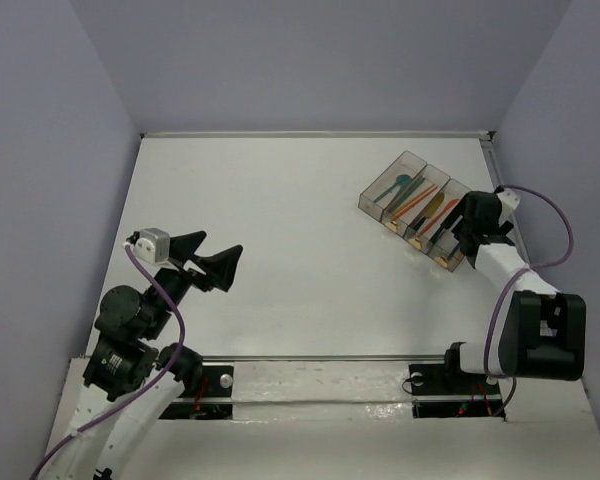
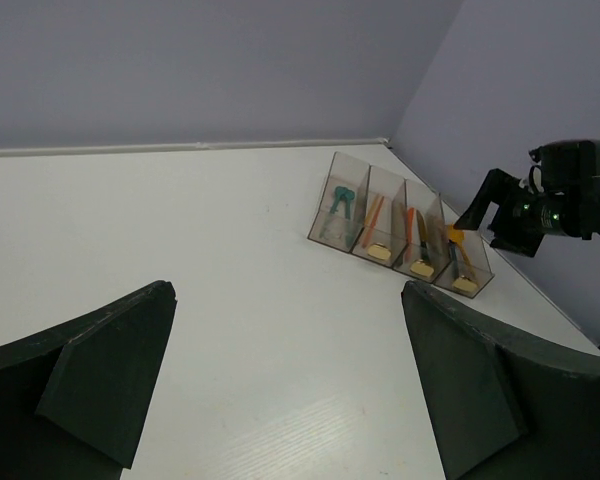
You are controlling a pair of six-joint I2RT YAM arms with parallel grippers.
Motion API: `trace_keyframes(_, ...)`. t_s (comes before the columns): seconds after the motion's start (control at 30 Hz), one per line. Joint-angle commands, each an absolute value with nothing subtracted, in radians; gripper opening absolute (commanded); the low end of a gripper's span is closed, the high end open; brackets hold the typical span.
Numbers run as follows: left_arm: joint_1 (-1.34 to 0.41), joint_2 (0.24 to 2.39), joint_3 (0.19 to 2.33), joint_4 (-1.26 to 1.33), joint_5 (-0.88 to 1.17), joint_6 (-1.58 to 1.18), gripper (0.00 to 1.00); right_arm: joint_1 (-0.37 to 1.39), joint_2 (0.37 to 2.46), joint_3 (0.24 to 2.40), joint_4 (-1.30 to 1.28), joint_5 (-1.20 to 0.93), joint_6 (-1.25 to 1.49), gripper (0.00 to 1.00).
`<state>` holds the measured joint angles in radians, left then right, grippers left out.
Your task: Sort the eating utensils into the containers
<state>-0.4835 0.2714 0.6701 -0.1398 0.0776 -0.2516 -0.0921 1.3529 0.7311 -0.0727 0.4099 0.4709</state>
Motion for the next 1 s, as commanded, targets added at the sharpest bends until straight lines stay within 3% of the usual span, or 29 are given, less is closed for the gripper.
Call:
trace_keyframes(0.0,-0.489,0.287,0.703,-0.107,0.081,-0.247,0.99,-0.101,1.238,0.761,-0.072,0.365,0.477,0.91)
trace_keyframes(0.13,-0.489,0.305,0.704,-0.109,0.066,-0.244,0.99,-0.101,1.108,0.749,-0.083,0.223,0.495,0.93)
trace_keyframes(0.2,-0.48,0.31,0.703,-0.107,0.064,-0.242,0.99,-0.101,1.037,0.739,-0.084,0.152,0.511,0.87)
trace_keyframes(0.23,-0.48,0.313,0.703,-0.106,0.064,-0.242,0.99,-0.101,0.967,0.732,-0.081,0.106,0.518,0.87)
trace_keyframes(0.27,-0.48,0.314,0.703,-0.1,0.066,-0.244,0.99,-0.101,0.933,0.73,-0.08,0.019,0.525,1.0)
trace_keyframes(0.53,-0.471,0.316,0.706,-0.091,0.025,-0.248,0.99,-0.101,0.64,0.771,-0.011,-0.547,0.601,1.0)
trace_keyframes(0.63,-0.471,0.318,0.729,-0.089,-0.009,-0.258,0.99,-0.101,0.516,0.856,-0.049,-0.555,0.571,1.0)
trace_keyframes(0.77,-0.471,0.307,0.808,-0.086,-0.074,-0.262,0.99,-0.101,0.375,0.922,-0.141,-0.402,0.517,1.0)
trace_keyframes(0.97,-0.471,0.29,0.798,-0.064,-0.103,-0.276,0.99,-0.101,0.325,0.801,-0.156,-0.379,0.535,1.0)
